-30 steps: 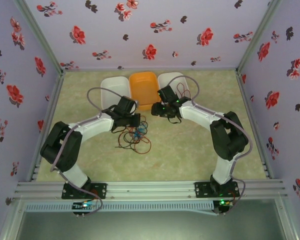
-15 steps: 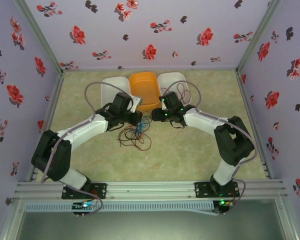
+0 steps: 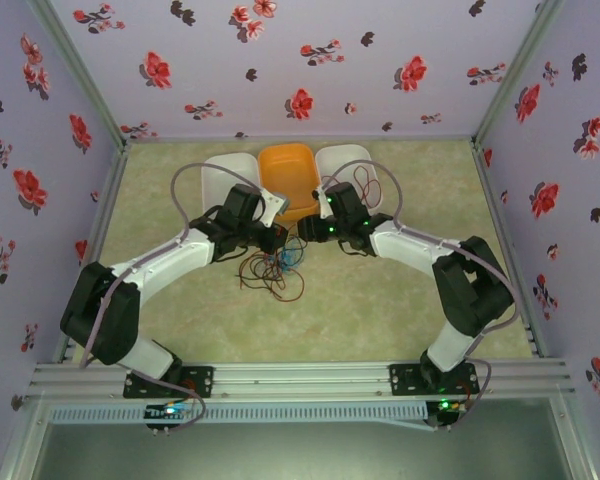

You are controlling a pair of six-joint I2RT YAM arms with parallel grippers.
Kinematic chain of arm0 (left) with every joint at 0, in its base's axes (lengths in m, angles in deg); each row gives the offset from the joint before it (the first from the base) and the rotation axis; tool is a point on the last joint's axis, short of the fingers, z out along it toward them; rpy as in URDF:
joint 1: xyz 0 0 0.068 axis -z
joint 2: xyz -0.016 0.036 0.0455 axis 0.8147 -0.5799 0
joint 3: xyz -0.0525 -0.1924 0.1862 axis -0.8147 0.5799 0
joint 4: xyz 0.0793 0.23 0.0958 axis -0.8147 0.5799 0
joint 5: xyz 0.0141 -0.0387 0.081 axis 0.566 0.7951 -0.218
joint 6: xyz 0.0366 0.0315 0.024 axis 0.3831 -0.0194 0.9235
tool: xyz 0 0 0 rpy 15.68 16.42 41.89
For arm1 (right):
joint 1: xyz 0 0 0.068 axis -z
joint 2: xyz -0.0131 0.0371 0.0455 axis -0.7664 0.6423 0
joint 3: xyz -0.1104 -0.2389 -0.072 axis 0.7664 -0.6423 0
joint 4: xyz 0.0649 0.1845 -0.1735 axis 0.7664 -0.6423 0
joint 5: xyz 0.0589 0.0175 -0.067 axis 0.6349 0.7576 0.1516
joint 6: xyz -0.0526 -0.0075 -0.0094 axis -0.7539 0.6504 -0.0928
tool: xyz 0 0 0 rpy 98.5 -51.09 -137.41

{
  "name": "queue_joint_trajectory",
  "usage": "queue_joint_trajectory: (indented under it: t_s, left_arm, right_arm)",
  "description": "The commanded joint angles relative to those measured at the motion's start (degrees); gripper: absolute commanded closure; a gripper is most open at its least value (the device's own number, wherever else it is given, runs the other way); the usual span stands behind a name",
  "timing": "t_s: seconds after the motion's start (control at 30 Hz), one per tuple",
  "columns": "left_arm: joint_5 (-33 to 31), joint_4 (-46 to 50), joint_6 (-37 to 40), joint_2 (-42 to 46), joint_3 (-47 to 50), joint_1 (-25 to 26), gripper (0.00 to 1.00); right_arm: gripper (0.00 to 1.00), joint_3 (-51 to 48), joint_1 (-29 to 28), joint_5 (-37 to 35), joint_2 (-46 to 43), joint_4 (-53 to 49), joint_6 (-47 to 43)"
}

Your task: Untangle the cables

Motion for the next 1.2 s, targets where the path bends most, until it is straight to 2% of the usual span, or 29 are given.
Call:
queue_joint_trajectory:
  t_s: [0.0,0.3,0.6,0.77,1.03,1.17]
  left_arm:
    - [1.97,0.57,1.59,0.39,-1.33,-0.34,1.0]
    - [3.87,0.79,3.66,0.96,-1.59,-0.35,1.0]
    - [10.85,0.96,6.5,2.24,-1.86,-0.35,1.0]
    - [11.15,0.89,6.64,2.64,-2.03,-0.35,1.0]
    - [11.88,1.78,7.69,2.93,-2.29,-0.34,1.0]
    - [11.97,1.65,7.67,3.27,-2.31,-0.3,1.0]
  right_arm:
    - [0.51,-1.55,-0.98,2.08,-3.14,1.98,-2.69]
    - [0.51,-5.22,-1.25,4.19,-7.41,3.43,-7.1]
    - [0.52,-5.31,-1.26,2.34,-9.19,0.34,-11.22]
    - [0.54,-5.28,-1.22,3.99,-9.06,0.08,-11.59]
    - [0.48,-6.24,-1.26,2.43,-11.03,-1.71,-14.78]
    - [0.48,-6.32,-1.26,4.21,-12.25,-3.08,-16.96]
